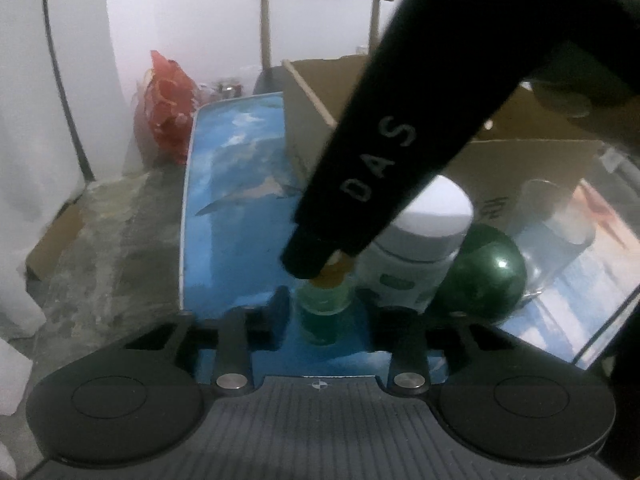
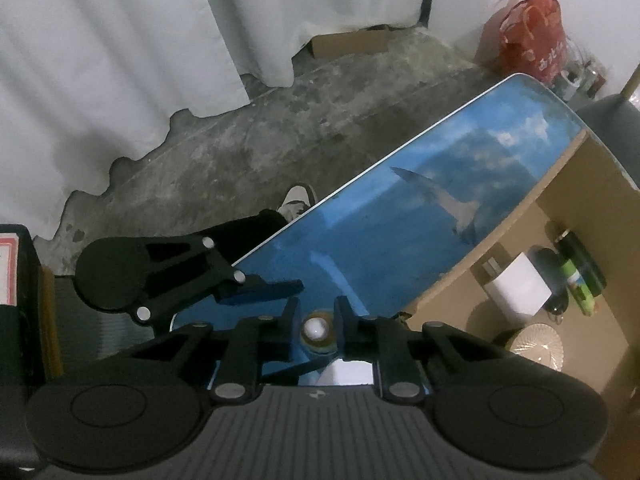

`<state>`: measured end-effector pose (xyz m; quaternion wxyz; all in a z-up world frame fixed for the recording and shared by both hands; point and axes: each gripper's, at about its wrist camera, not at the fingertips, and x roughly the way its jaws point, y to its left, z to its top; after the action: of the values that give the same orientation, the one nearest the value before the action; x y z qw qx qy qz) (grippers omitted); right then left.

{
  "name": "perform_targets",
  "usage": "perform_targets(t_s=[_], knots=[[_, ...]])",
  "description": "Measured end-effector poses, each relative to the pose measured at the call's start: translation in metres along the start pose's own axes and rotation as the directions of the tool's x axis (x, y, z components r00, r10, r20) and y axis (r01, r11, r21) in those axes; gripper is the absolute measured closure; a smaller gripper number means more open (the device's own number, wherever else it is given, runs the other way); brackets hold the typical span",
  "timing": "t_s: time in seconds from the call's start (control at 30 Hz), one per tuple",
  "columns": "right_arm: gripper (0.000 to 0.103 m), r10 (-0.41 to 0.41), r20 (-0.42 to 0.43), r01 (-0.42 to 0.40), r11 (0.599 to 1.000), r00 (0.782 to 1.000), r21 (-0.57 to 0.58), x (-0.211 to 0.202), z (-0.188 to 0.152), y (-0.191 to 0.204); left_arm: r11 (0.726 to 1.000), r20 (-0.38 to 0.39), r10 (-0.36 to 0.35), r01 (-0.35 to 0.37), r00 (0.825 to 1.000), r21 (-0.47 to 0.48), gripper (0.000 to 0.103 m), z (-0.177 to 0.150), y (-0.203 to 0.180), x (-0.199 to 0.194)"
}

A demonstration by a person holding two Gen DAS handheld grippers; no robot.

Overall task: Organize rigid objects
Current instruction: 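Carry the dropper bottle into the box and release it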

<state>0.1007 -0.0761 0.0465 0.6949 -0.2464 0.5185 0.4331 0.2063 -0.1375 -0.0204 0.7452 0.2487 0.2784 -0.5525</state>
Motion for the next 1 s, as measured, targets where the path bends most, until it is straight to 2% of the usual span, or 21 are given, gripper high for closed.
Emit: perform_targets(t_s=[0.23, 0.4, 0.53, 0.63, 0.7, 0.73, 0.8, 0.87, 1.0], knots=[[0.087, 0.021, 0.035, -0.021, 1.0, 0.999, -0.02, -0.015, -0.002, 0.005, 0.999, 0.034, 0.039, -0.039, 0.999, 0.005, 0.073, 0.001, -0.008, -0.025], [0.087, 0.048, 0.122, -0.043, 0.998, 0.991, -0.044, -0.053, -0.002, 0.016, 0.996, 0.081, 0.086, -0.088, 0.993, 0.027, 0.073, 0.02, -0.018, -0.065], [0.087, 0.06, 0.234, -0.044, 0.996, 0.97, -0.073, -0.103, -0.003, 0.02, 0.995, 0.141, 0.083, -0.091, 0.987, 0.05, 0.073, 0.056, -0.029, -0.097], [0.087, 0.058, 0.331, -0.038, 0.997, 0.942, -0.067, -0.146, -0.004, 0.011, 0.995, 0.196, 0.048, -0.065, 0.979, 0.08, 0.073, 0.09, -0.042, -0.113], [0.09, 0.052, 0.385, -0.037, 0.998, 0.921, -0.048, -0.169, -0.007, 0.001, 0.991, 0.223, 0.037, -0.066, 0.974, 0.121, 0.072, 0.109, -0.055, -0.114], [0.093, 0.049, 0.4, -0.039, 0.999, 0.915, -0.035, -0.177, -0.009, -0.005, 0.988, 0.229, 0.035, -0.068, 0.973, 0.139, 0.072, 0.117, -0.062, -0.111], [0.093, 0.02, 0.423, -0.018, 1.0, 0.906, -0.008, -0.186, -0.012, -0.018, 0.985, 0.218, 0.02, -0.056, 0.976, 0.161, 0.073, 0.131, -0.072, -0.098], [0.096, 0.001, 0.423, -0.014, 1.0, 0.906, 0.027, -0.185, -0.016, -0.034, 0.987, 0.179, -0.01, -0.02, 0.984, 0.161, 0.073, 0.139, -0.078, -0.078], [0.096, 0.0, 0.391, -0.05, 0.992, 0.92, 0.118, -0.161, -0.022, -0.073, 0.989, 0.078, -0.037, 0.025, 0.996, 0.143, 0.073, 0.142, -0.085, -0.037]])
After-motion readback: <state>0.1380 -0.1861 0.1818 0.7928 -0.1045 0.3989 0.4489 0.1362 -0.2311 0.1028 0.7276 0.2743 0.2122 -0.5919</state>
